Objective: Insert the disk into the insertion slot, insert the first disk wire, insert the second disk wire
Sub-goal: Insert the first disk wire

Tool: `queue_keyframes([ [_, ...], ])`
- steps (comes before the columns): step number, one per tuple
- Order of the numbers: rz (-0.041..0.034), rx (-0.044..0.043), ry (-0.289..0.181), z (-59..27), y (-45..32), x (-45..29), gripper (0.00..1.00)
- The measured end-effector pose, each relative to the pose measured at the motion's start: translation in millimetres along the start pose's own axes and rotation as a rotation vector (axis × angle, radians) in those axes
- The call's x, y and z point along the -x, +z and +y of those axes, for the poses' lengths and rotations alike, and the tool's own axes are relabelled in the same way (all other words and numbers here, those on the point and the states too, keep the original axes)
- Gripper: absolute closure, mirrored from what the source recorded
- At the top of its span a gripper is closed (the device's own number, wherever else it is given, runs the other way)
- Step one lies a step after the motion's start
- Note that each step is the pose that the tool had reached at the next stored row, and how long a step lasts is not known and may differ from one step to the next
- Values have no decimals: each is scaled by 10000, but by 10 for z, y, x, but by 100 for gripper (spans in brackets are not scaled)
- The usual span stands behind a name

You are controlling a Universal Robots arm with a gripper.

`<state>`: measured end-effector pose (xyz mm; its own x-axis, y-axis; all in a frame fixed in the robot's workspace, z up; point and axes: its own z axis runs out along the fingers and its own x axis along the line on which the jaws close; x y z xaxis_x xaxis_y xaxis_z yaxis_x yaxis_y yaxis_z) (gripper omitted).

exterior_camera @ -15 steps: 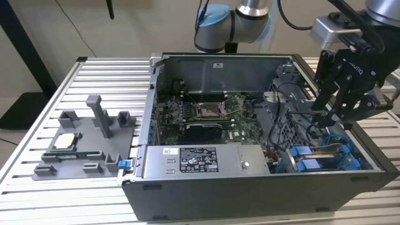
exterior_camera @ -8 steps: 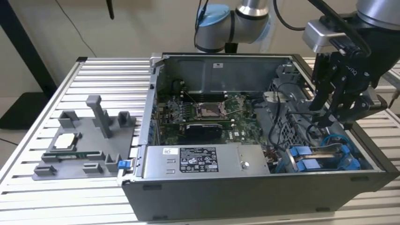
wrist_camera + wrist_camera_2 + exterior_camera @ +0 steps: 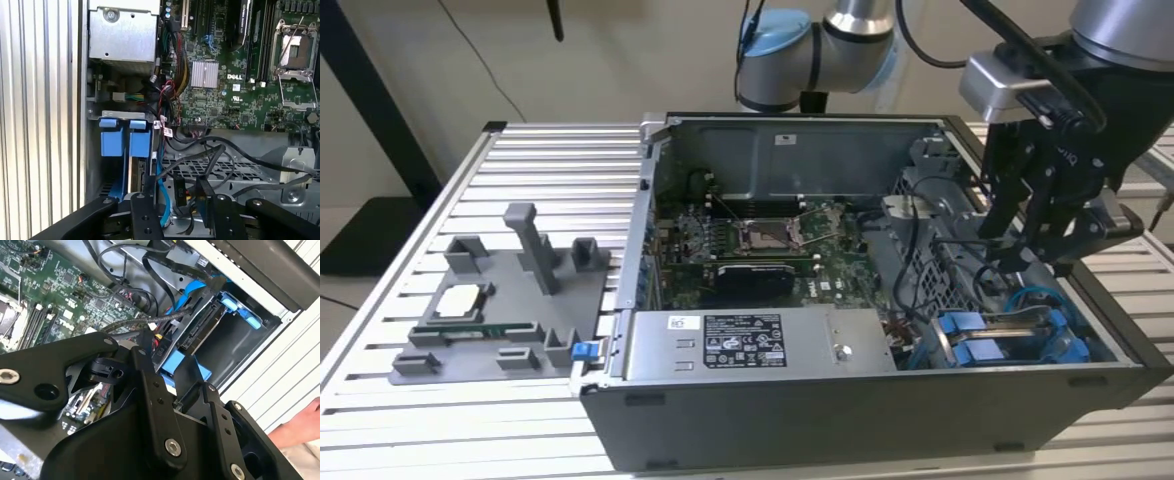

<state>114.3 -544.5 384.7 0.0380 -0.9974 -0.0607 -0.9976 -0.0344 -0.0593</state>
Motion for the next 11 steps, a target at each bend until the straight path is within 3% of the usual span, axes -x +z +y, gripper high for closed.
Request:
queue_keyframes([
  [11, -10, -37, -61, 16, 3, 0, 0],
])
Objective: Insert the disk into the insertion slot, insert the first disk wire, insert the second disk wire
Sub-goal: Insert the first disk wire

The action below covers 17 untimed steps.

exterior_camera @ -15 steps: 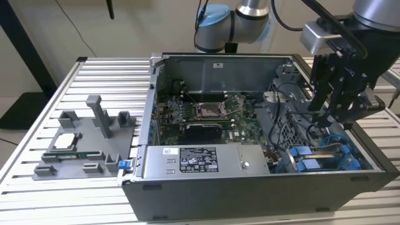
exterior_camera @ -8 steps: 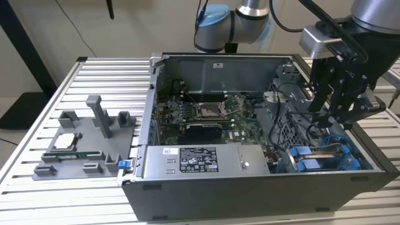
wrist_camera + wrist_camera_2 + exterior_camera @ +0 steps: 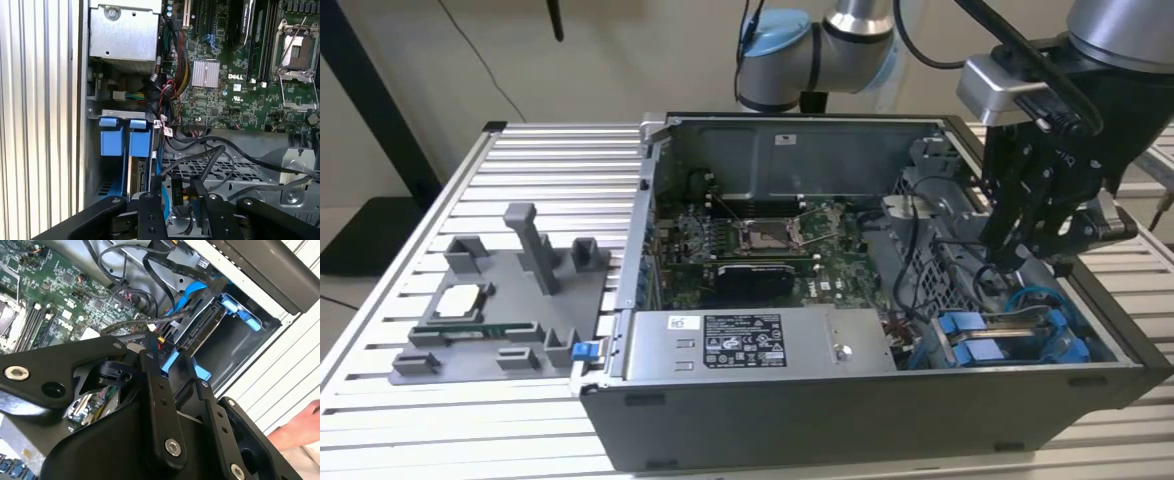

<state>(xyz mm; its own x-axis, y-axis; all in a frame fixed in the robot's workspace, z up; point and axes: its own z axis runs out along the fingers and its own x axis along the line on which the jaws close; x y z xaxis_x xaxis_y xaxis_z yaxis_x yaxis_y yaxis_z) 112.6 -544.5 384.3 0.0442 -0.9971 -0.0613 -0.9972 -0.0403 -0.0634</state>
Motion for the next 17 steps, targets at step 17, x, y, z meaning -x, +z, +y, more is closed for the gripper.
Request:
queue_keyframes([
  [17, -25, -250, -38, 23, -13, -9, 0],
])
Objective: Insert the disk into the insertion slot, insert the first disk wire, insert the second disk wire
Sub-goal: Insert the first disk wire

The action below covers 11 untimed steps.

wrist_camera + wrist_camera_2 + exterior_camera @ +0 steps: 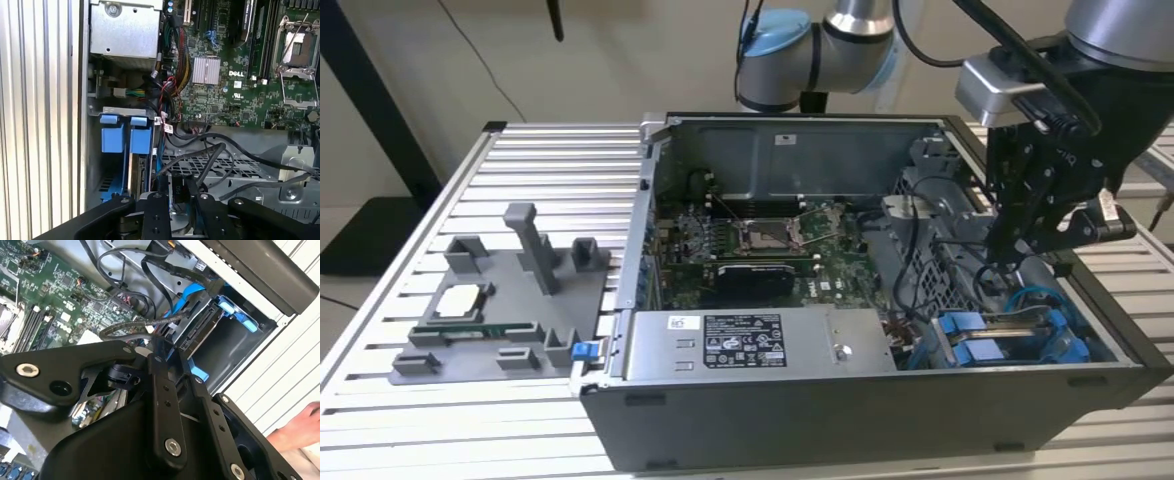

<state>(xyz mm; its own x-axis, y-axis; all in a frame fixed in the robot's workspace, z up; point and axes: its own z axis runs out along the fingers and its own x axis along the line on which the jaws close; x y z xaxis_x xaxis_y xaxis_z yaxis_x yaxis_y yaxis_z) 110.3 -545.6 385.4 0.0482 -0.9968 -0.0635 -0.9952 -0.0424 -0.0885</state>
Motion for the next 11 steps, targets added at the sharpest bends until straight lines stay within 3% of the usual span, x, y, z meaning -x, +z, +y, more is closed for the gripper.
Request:
queue_keyframes([
  [5, -4, -125, -8, 9, 5, 0, 0],
  [11, -12, -129, -6, 27, 7, 2, 0],
])
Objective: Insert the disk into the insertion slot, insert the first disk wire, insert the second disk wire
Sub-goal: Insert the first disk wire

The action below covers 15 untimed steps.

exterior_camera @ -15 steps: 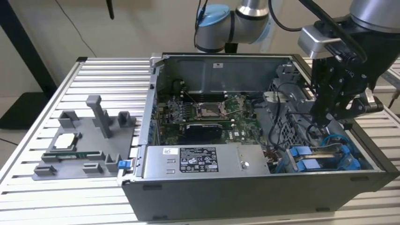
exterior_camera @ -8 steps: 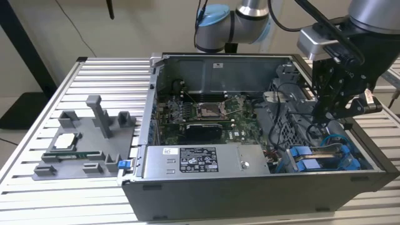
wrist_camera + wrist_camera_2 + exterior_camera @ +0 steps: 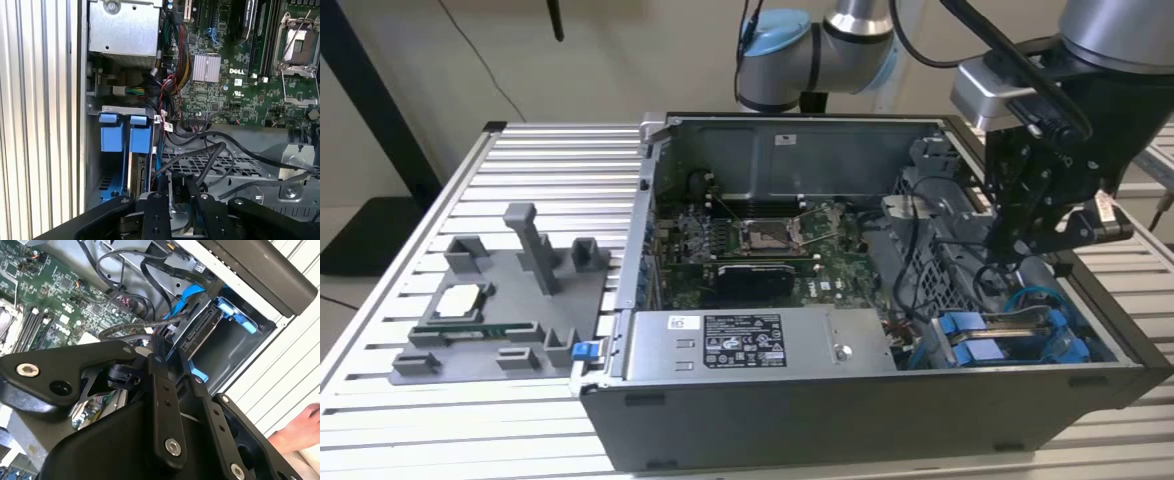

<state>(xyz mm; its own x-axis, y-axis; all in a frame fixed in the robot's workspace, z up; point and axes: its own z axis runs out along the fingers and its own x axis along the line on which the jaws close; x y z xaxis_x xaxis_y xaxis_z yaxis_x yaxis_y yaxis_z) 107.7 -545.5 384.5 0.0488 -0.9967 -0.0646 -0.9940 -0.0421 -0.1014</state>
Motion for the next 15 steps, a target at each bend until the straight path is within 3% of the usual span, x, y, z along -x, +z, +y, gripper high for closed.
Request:
queue_keyframes([
  [10, 1, -1, 18, 36, -27, 4, 0],
  [15, 1, -4, 21, 47, -5, 3, 0],
])
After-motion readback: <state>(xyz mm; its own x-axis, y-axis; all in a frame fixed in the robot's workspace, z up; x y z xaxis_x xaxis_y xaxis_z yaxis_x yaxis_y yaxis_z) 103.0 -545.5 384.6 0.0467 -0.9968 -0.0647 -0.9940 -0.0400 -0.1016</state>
